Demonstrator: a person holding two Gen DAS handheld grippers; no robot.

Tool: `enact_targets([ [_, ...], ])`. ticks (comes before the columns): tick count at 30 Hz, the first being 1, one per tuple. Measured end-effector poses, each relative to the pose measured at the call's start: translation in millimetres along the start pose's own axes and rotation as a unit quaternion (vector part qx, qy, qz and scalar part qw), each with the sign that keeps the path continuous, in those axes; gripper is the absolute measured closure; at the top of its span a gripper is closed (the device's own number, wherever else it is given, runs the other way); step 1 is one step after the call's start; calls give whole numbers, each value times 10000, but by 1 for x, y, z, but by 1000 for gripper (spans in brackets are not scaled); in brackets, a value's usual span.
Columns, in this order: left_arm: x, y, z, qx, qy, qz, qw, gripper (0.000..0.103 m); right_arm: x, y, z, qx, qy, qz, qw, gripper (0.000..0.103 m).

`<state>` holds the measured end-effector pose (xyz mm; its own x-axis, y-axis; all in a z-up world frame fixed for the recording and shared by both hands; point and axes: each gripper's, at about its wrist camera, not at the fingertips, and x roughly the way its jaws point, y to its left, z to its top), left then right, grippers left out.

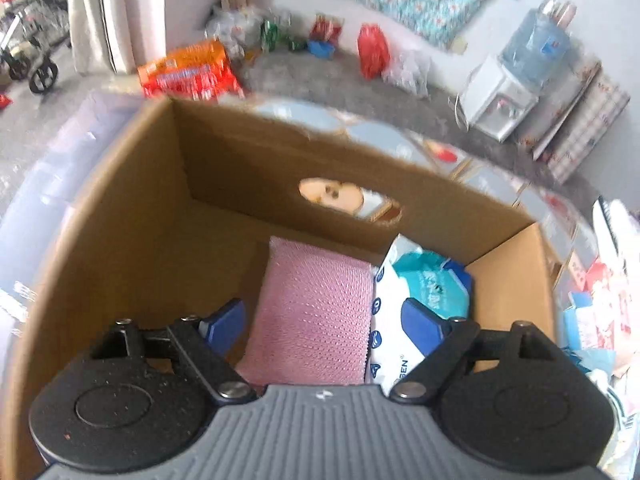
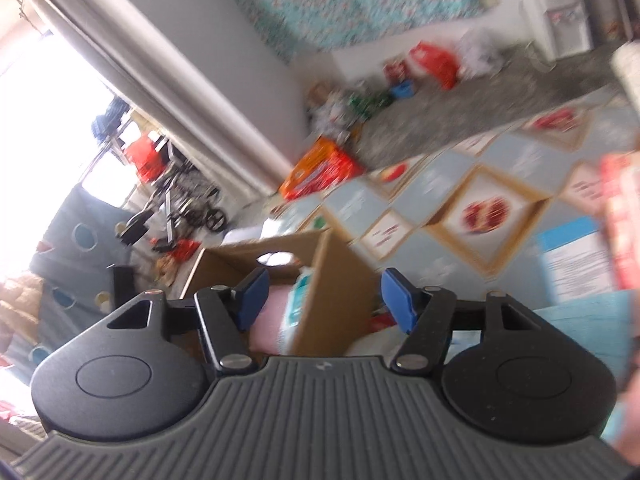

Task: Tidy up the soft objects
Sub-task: 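Move the left gripper down onto the white packet beside the pink plush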

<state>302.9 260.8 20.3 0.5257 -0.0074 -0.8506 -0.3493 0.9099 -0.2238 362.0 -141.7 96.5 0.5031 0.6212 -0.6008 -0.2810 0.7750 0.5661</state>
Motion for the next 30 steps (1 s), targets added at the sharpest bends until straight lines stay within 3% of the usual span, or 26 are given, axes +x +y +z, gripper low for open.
enact_targets([
  [8, -78, -27, -27, 283, -894, -108, 9955, 14, -71, -53, -12, 32, -315, -776, 9965, 34],
  [13, -95, -84, -49, 953, -907, -402, 9905, 13, -86, -88, -30, 247, -199, -987, 9946, 34],
  [16, -97, -129, -69, 1553, -777, -640, 9827, 13, -90, -99, -45, 343, -89, -976, 9946, 34],
  [19, -97, -174, -95, 2280, -683, -998, 9661, 14, -95, -112, -59, 448, -27, -957, 9944, 34],
  [25, -81, -254, -163, 3692, -208, -1718, 9131, 16, -103, -141, -82, 1022, 172, -679, 9923, 39],
  [30, -57, -294, -204, 4403, -65, -1728, 8811, 29, -98, -159, -97, 1394, 368, -440, 9886, 48],
])
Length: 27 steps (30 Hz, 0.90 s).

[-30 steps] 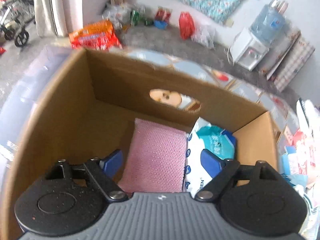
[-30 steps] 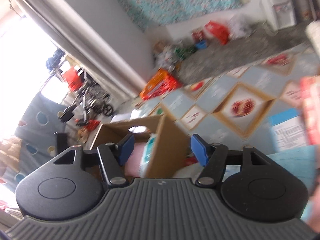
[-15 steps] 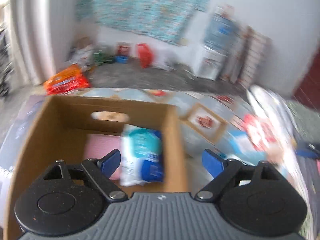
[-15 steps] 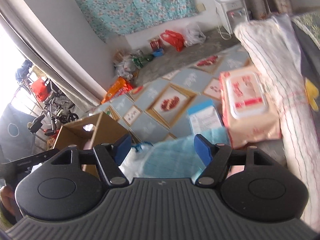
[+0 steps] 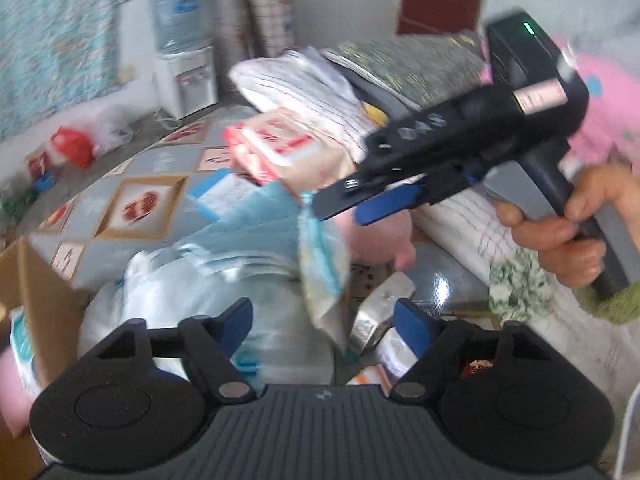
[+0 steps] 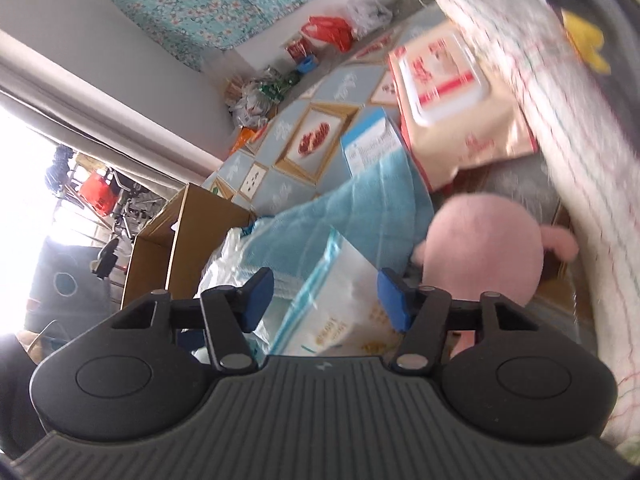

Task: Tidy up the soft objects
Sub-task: 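Move the left gripper down onto the white packet beside the pink plush, then close the left gripper on the white packet and lift it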

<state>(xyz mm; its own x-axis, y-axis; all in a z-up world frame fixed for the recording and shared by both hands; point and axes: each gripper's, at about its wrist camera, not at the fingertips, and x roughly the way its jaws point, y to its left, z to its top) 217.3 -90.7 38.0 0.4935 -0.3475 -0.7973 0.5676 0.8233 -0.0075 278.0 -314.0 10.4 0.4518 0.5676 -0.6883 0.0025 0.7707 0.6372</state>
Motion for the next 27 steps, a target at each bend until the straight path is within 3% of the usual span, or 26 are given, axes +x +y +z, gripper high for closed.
enact_targets([
  [6, 35, -13, 14, 134, 136, 236, 9995, 37, 11, -13, -2, 141, 95, 123, 9998, 55],
  [11, 53, -11, 26, 58, 320, 469, 9984, 57, 15, -23, -4, 317, 132, 363, 9987, 58],
  [13, 54, -8, 28, 25, 359, 483, 9982, 70, 16, -25, -4, 364, 121, 441, 9983, 59],
  [18, 53, -6, 28, -164, 292, 499, 9982, 86, 15, -26, -4, 454, 99, 507, 9976, 59],
  [27, 14, 14, 26, -696, 11, 476, 9964, 89, -23, 0, -7, -17, -520, 632, 9966, 56],
])
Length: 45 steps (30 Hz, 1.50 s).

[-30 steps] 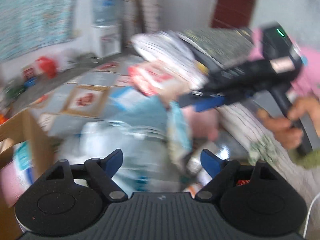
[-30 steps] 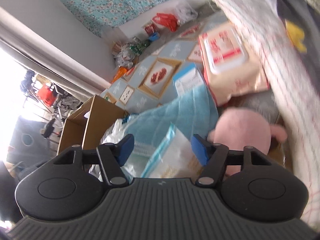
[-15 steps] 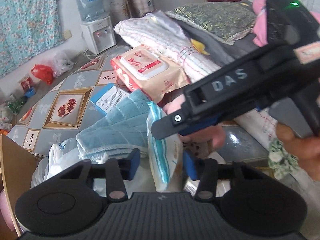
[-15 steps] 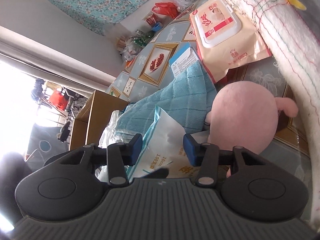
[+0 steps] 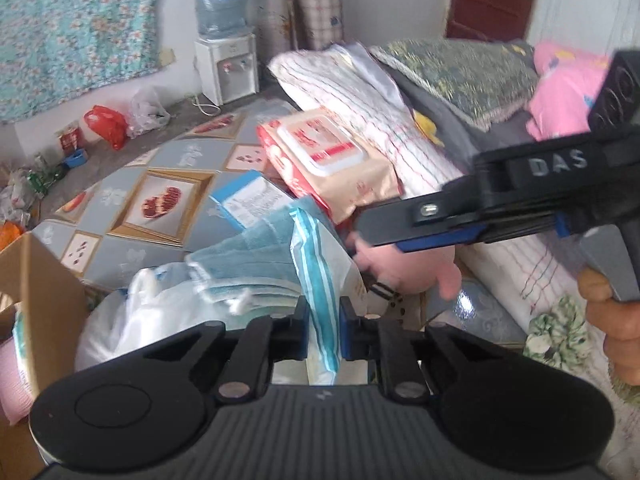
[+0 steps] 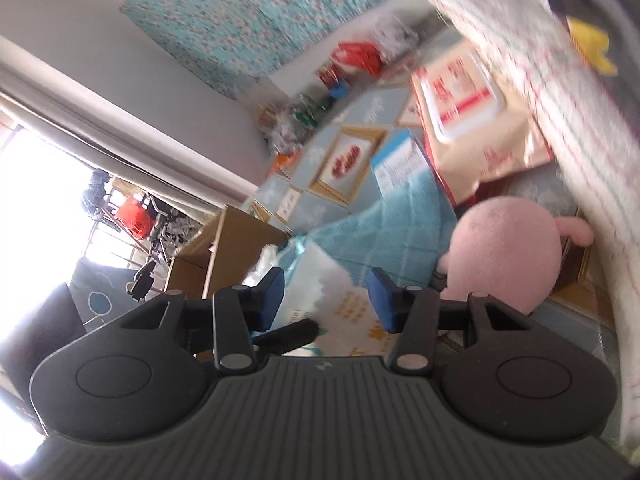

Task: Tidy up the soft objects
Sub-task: 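Close the left gripper on the white packet and lift it, then carry the white packet into the cardboard box and open the left gripper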

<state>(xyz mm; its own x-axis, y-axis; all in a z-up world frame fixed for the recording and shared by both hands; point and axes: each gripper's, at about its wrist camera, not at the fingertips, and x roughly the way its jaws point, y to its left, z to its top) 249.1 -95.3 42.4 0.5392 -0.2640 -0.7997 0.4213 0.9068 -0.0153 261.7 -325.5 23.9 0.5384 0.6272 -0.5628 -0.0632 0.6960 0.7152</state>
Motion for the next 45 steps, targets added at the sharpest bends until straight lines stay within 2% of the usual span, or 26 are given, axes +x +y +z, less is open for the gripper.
enact_targets([
  [4, -20, 14, -4, -182, -149, 28, 9997, 89, -9, 12, -2, -214, -102, -43, 9997, 56],
  [12, -46, 35, -11, -541, -343, 99, 9979, 89, -3, 23, -14, -143, 69, -3, 9999, 56],
  [21, -95, 60, -17, -761, -940, 325, 9921, 89, 11, 52, -14, -163, 218, 181, 9995, 56],
  [27, -135, 106, -35, -1149, -1180, 704, 9838, 89, 44, 102, -17, -509, 487, 454, 9965, 56],
  [30, -160, 139, -49, -1407, -1274, 1047, 9762, 89, 68, 130, -23, -728, 703, 612, 9930, 56],
  [33, -184, 176, -66, -1696, -1319, 1524, 9647, 89, 93, 153, -32, -937, 955, 711, 9885, 56],
  [36, -193, 214, -82, -1882, -1138, 2122, 9522, 89, 112, 164, -39, -992, 1159, 732, 9856, 56],
  [39, -178, 250, -94, -2062, -719, 2450, 9446, 89, 126, 167, -41, -938, 1280, 706, 9848, 56],
  [43, -140, 287, -98, -2053, -16, 2745, 9394, 89, 131, 159, -39, -807, 1306, 601, 9863, 56],
  [45, -124, 297, -96, -1885, 265, 2910, 9376, 89, 127, 155, -37, -791, 1285, 567, 9869, 56],
])
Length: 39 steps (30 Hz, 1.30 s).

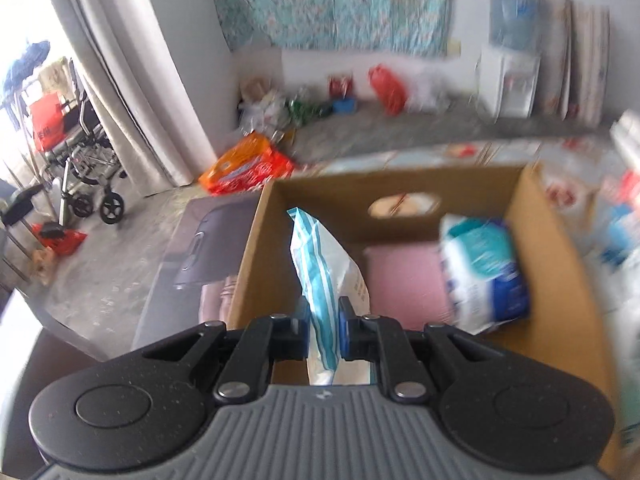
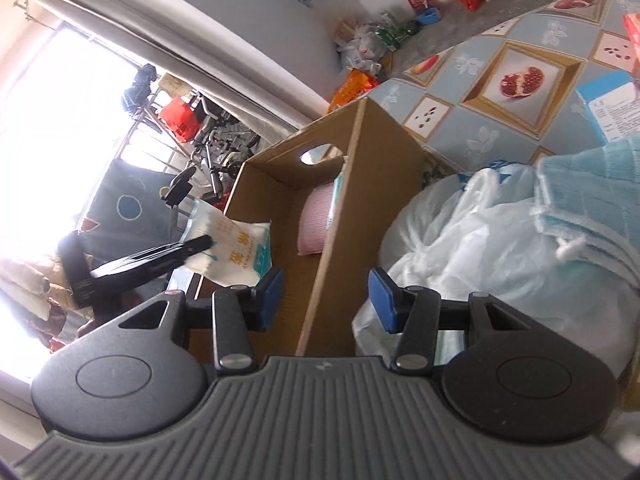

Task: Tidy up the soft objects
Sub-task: 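Carry the white packet into the cardboard box and open the left gripper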

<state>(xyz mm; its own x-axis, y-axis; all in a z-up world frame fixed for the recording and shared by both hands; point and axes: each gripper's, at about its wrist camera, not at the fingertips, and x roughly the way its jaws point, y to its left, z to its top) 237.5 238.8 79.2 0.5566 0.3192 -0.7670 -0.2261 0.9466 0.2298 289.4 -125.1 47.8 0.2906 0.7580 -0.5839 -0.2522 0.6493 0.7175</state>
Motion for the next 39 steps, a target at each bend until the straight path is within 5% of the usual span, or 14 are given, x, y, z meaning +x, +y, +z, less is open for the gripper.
enact_targets([
  [9, 59, -40, 15, 988, 308, 983, 9898, 89, -15, -39, 12, 252, -150, -117, 9995, 53],
  [19, 110, -94, 30, 1770, 71, 1789, 9678, 89, -13, -71, 13, 517, -154, -30, 9985, 53],
  [23, 116, -101, 35, 1644, 203, 1623, 9727, 84, -16, -73, 14, 521, -190, -10, 9985, 53],
  [26, 112, -96, 37, 1335, 292, 1220, 9831, 71, -18, -72, 14, 524, -202, -1, 9984, 53],
  [29, 105, -79, 40, 763, 430, 699, 9937, 47, -20, -73, 14, 541, -203, -6, 9983, 53],
  [39, 67, -36, 32, -124, 305, -126, 9994, 39, -26, -68, 10, 503, -242, -92, 9984, 49],
])
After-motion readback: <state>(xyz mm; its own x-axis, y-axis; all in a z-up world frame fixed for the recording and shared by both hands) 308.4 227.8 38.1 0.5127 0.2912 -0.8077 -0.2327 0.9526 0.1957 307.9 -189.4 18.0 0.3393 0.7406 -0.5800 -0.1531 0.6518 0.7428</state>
